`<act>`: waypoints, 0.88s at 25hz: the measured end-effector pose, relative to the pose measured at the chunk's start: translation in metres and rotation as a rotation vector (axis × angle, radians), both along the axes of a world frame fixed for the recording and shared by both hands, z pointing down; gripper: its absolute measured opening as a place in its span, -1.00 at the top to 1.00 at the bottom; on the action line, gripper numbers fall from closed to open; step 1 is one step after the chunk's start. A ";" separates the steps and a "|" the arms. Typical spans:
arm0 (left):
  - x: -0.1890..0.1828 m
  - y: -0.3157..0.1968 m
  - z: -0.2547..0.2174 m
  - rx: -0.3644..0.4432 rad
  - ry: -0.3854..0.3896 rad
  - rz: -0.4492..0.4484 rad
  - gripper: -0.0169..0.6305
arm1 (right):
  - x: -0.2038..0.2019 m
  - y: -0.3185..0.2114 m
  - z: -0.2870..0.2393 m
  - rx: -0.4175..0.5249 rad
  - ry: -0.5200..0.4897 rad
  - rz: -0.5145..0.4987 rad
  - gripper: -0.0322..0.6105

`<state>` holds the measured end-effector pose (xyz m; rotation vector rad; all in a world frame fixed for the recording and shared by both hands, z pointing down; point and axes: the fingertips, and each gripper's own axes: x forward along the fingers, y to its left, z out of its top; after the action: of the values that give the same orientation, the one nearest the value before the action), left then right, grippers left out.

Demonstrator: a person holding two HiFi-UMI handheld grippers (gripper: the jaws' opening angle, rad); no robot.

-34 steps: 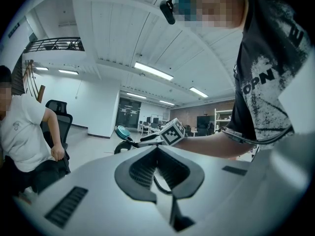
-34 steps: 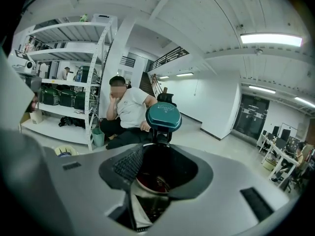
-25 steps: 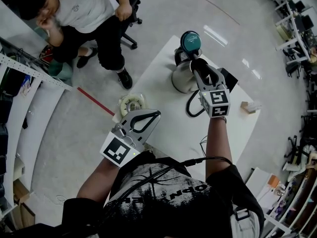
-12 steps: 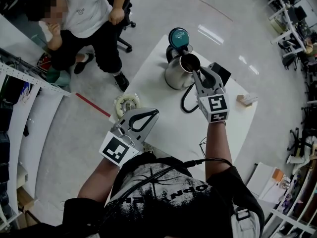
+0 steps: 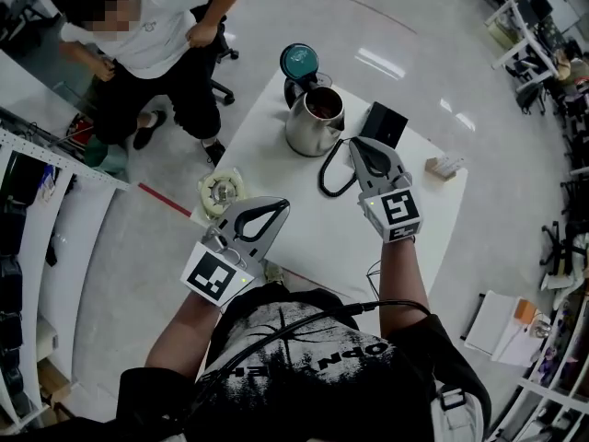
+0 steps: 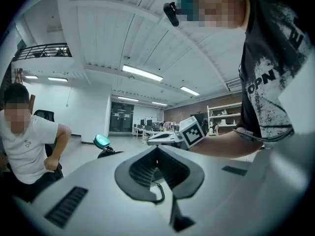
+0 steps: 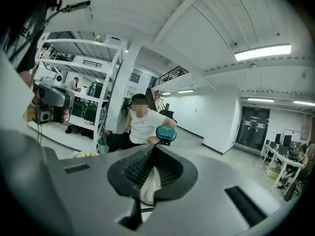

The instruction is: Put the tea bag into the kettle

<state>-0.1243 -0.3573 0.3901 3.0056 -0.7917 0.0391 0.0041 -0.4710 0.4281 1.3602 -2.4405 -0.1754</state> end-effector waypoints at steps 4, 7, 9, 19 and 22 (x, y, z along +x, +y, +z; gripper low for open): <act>0.016 0.014 -0.010 0.016 -0.003 -0.013 0.91 | 0.012 0.037 -0.010 0.019 -0.045 -0.037 0.87; 0.027 0.026 -0.019 0.036 -0.003 -0.021 0.91 | 0.025 0.065 -0.014 0.012 -0.067 -0.046 0.87; 0.037 0.035 -0.023 0.045 0.000 -0.022 0.91 | 0.036 0.084 -0.016 0.010 -0.080 -0.045 0.87; 0.088 0.082 -0.027 0.068 0.000 0.000 0.91 | 0.074 0.188 -0.041 0.095 -0.164 -0.169 0.87; 0.099 0.092 -0.030 0.064 -0.009 0.000 0.91 | 0.083 0.210 -0.038 0.089 -0.168 -0.182 0.87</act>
<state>-0.0250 -0.2654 0.3605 3.0676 -0.8085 0.0276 0.0875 -0.2615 0.3904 1.2319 -2.7279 -0.2251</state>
